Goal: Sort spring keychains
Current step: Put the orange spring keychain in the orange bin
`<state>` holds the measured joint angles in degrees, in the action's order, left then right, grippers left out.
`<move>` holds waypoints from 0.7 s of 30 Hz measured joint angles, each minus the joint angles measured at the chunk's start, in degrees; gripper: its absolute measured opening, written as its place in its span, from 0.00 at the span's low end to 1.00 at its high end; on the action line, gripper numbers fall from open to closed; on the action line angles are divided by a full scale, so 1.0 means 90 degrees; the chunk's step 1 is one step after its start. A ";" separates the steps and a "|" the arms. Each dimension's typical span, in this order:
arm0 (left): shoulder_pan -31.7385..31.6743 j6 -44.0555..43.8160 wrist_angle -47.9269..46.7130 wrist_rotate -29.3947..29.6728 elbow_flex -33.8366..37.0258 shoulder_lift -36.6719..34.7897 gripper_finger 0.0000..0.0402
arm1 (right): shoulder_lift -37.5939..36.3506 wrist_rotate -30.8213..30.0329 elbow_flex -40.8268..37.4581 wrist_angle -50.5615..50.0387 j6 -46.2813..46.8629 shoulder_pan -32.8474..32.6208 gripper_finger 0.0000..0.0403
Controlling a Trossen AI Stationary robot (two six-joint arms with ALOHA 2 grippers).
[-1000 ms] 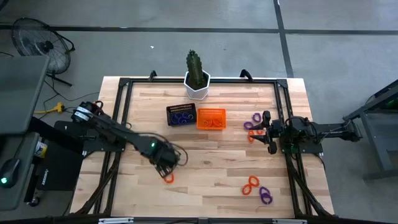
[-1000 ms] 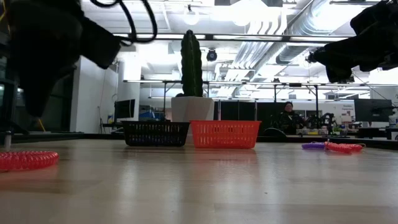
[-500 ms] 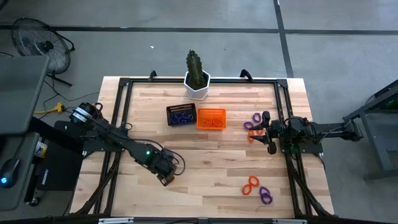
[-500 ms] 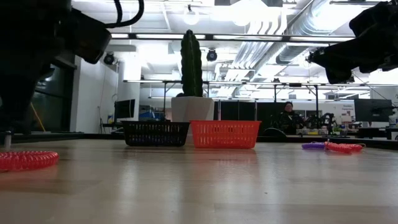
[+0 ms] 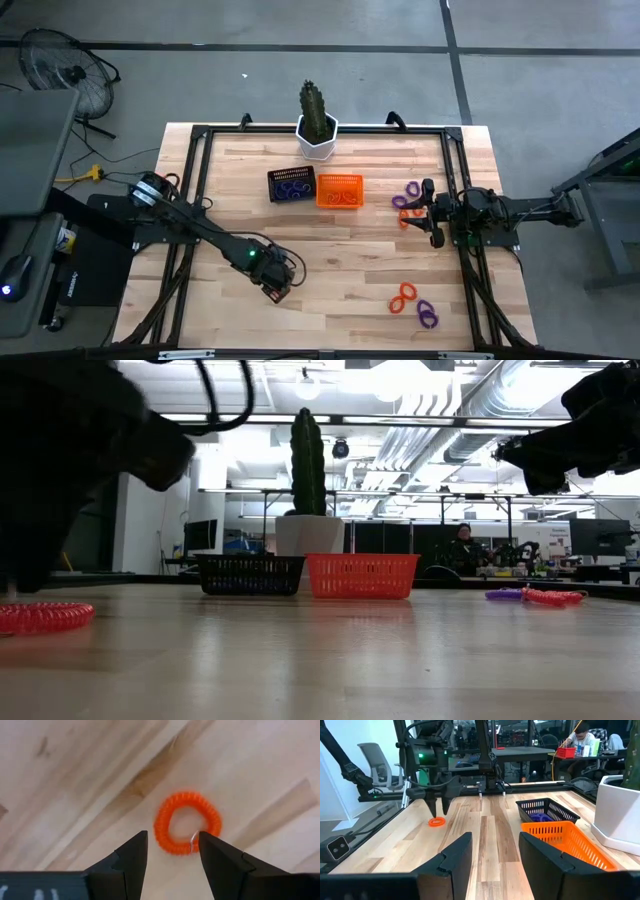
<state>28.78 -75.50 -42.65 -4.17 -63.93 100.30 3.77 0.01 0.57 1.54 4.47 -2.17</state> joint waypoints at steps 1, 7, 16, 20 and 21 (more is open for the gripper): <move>-0.0008 0.0001 -0.0012 0.0003 -0.0006 0.0004 0.43 | 0.0000 0.0000 0.0000 0.0000 0.0000 -0.0001 0.39; -0.0152 0.0006 -0.0051 0.0061 0.0005 0.0251 0.43 | 0.0001 0.0000 0.0000 0.0000 0.0000 0.0000 0.39; -0.0162 0.0195 0.0022 -0.0073 -0.0032 0.0666 0.43 | 0.0000 0.0000 0.0001 0.0000 0.0000 0.0000 0.39; -0.0164 0.0347 0.0000 -0.0134 -0.0027 0.0717 0.42 | 0.0002 0.0000 0.0001 0.0000 0.0000 -0.0002 0.39; -0.0164 0.0359 0.0000 -0.0142 -0.0025 0.0721 0.41 | 0.0001 0.0000 0.0001 0.0000 0.0001 0.0000 0.39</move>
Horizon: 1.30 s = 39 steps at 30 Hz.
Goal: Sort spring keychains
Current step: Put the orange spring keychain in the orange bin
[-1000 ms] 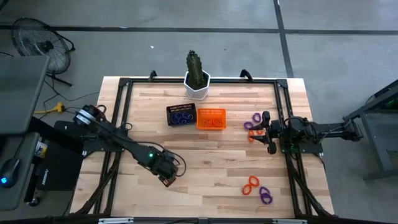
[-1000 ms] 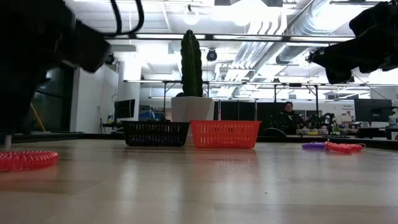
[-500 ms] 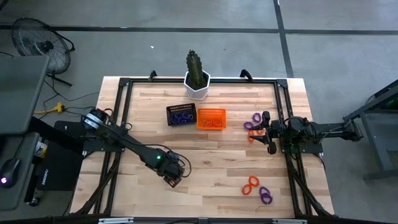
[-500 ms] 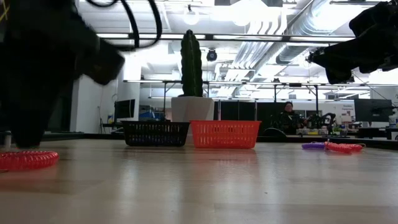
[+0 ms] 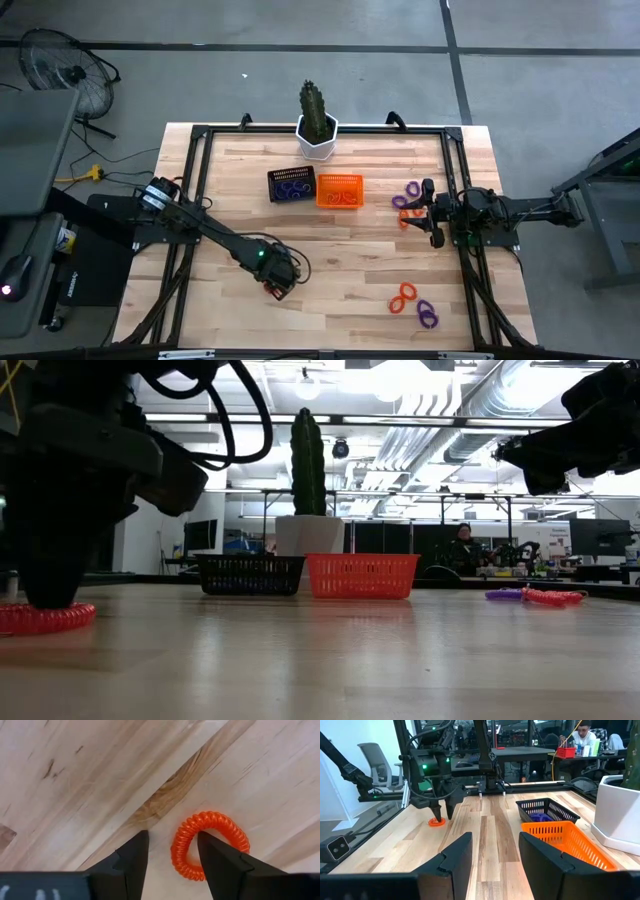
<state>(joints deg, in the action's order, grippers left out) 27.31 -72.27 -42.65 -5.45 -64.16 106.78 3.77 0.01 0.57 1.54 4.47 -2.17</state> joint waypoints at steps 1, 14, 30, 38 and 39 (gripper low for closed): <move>0.0000 0.0002 -0.0001 -0.0002 0.0000 0.0002 0.40 | -0.0001 0.0000 -0.0001 -0.0001 -0.0001 -0.0002 0.39; 0.0000 0.0228 -0.0025 -0.0029 0.0017 0.0010 0.16 | 0.0000 0.0000 -0.0002 0.0000 -0.0001 -0.0002 0.39; 0.0010 0.0993 -0.0801 0.0680 -0.1223 0.0077 0.09 | -0.0001 0.0000 -0.0002 0.0000 0.0000 -0.0002 0.39; -0.0172 0.1708 -0.1237 0.1619 -0.2294 0.0068 0.09 | 0.0000 0.0000 -0.0002 -0.0002 -0.0001 0.0000 0.39; -0.0206 0.1800 -0.1234 0.1731 -0.2422 0.0064 0.09 | 0.0000 0.0001 0.0001 -0.0001 -0.0001 -0.0001 0.39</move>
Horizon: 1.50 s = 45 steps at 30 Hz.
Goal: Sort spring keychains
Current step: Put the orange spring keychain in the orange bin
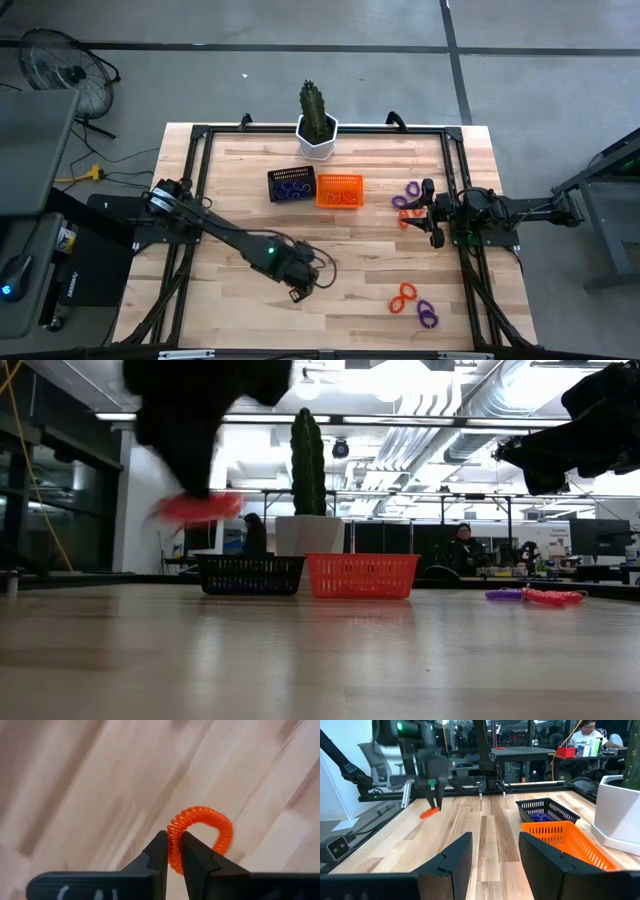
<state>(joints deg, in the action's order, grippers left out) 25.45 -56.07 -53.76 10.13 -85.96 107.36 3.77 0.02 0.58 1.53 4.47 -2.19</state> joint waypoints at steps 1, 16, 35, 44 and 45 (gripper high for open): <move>-0.0041 0.0085 -0.0009 0.0103 -0.0118 -0.0008 0.09 | 0.0000 -0.0001 -0.0002 0.0000 0.0000 0.0000 0.39; -0.1157 0.1000 0.0471 0.1106 -0.0890 -0.0018 0.09 | 0.0000 -0.0001 -0.0001 0.0001 0.0000 -0.0001 0.39; -0.2879 0.0818 0.1644 0.1154 -0.0879 0.0148 0.09 | 0.0000 -0.0001 0.0000 0.0000 0.0000 0.0000 0.39; -0.3573 0.0595 0.2154 0.1244 -0.0931 0.0452 0.09 | -0.0001 -0.0001 0.0000 0.0001 0.0002 0.0001 0.39; -0.3620 0.0565 0.2231 0.1237 -0.0934 0.0518 0.09 | 0.0000 -0.0001 -0.0002 0.0000 0.0000 0.0001 0.39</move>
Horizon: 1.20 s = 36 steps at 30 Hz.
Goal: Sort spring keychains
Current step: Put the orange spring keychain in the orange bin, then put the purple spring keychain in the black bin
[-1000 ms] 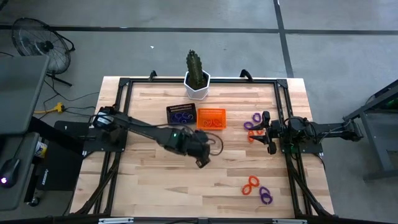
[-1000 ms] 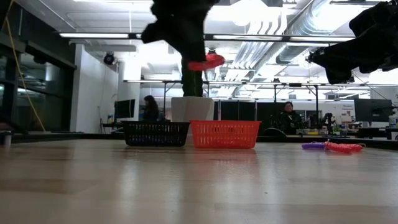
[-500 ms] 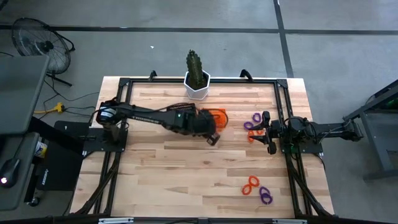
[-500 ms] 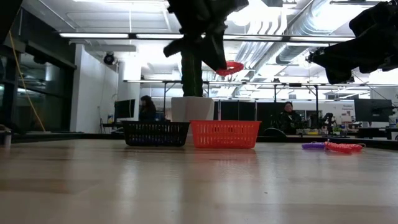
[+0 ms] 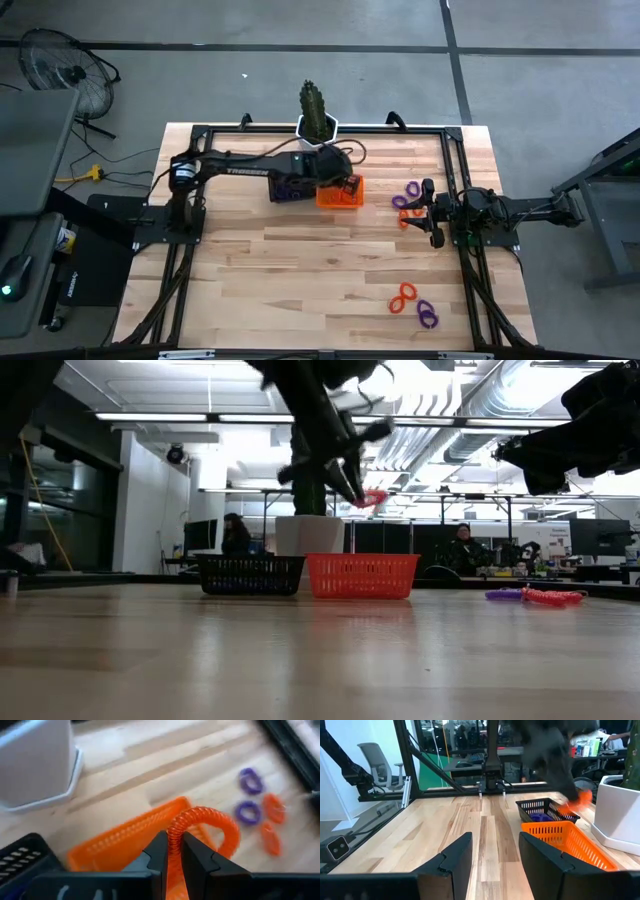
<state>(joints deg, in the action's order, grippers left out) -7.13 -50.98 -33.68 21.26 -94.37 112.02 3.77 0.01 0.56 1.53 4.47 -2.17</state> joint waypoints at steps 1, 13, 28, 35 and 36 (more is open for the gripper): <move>-0.0039 -0.0020 -0.0088 -0.0049 0.0037 0.0045 0.09 | 0.0000 0.0000 0.0000 -0.0001 0.0000 -0.0002 0.39; -0.0125 -0.0091 0.0438 -0.0468 0.0013 0.0480 0.09 | -0.0002 0.0000 0.0001 0.0001 0.0000 0.0000 0.39; -0.0125 0.0065 0.0026 -0.0498 0.0039 0.0501 0.36 | -0.0002 0.0000 0.0000 -0.0001 0.0000 0.0000 0.39; 0.0065 0.0892 0.0155 -0.0841 0.0051 0.0246 0.39 | -0.0002 -0.0002 -0.0001 -0.0001 0.0000 0.0000 0.39; 0.0120 0.1083 0.0193 -0.0834 0.0041 0.0148 0.39 | -0.0002 -0.0001 0.0002 -0.0001 0.0000 -0.0002 0.39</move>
<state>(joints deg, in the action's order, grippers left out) -6.05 -41.23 -31.94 13.76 -94.01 113.36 3.75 0.00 0.58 1.52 4.47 -2.20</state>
